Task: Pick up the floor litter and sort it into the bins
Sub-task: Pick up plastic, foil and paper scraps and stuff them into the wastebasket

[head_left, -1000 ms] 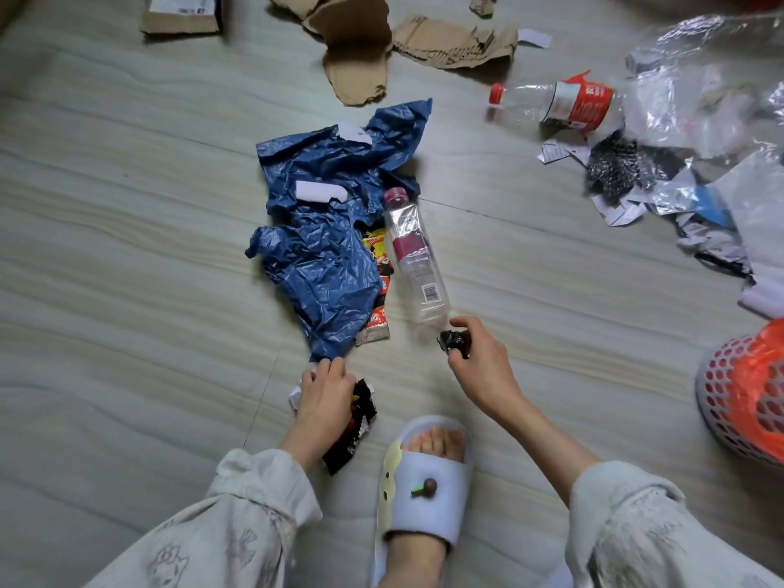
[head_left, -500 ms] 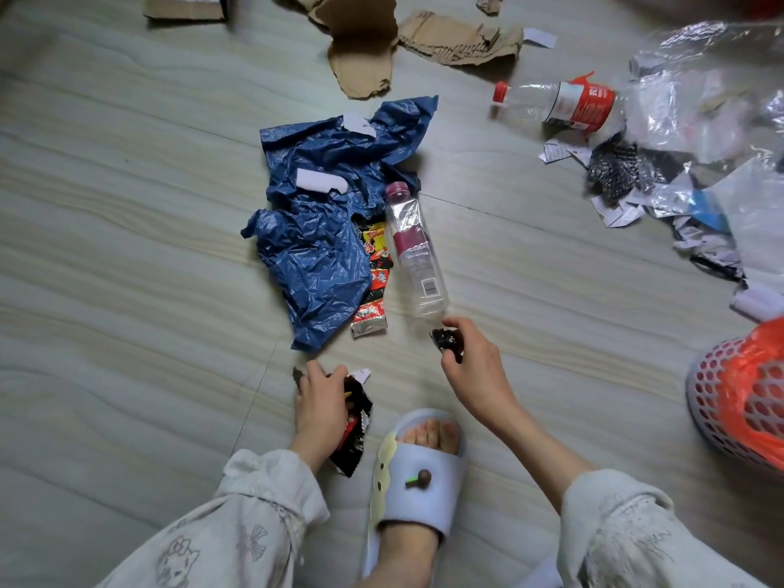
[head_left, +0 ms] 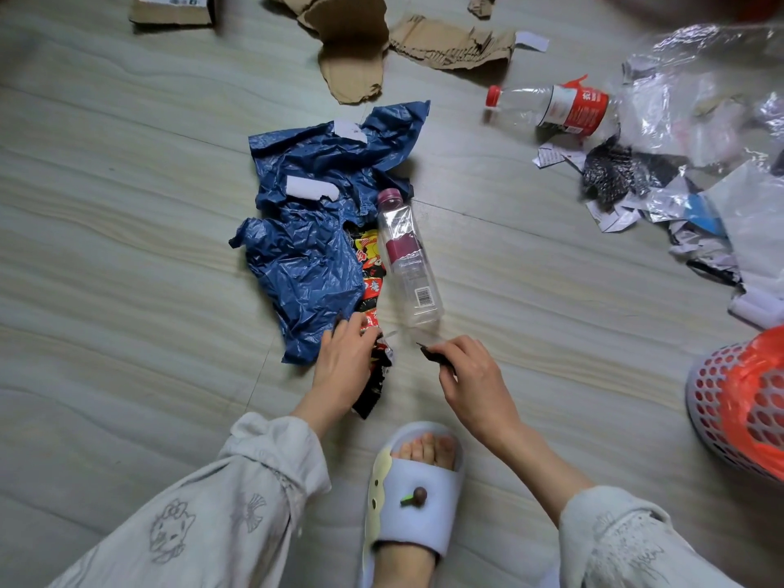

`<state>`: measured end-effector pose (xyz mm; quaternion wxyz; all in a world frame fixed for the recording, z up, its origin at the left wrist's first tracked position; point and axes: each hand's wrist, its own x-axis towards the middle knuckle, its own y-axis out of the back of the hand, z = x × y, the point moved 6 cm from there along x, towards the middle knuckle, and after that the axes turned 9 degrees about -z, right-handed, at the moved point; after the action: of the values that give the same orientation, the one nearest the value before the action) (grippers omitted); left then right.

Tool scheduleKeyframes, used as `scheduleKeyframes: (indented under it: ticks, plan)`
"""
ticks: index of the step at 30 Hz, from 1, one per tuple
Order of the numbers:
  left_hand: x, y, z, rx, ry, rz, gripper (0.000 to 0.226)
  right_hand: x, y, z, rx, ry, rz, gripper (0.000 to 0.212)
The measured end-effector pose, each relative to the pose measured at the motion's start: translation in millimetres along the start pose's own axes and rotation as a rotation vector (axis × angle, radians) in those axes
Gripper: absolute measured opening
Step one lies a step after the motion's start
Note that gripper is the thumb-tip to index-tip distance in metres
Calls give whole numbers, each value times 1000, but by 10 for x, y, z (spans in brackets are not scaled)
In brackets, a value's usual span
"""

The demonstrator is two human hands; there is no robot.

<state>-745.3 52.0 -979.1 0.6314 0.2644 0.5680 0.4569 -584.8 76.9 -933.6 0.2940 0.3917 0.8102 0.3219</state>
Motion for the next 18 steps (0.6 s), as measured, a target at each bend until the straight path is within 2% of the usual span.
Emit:
scheduleKeyframes:
  ticks: [4, 9, 18]
  plan:
    - [143, -86, 4, 4, 123, -78, 72, 41, 52, 27, 5, 11, 19, 26]
    - [129, -105, -29, 112, 69, -2, 79, 43, 88, 150, 49, -11, 59, 26]
    - [48, -201, -25, 111, 167, -63, 42, -7, 265, 209, 78, -52, 64, 28]
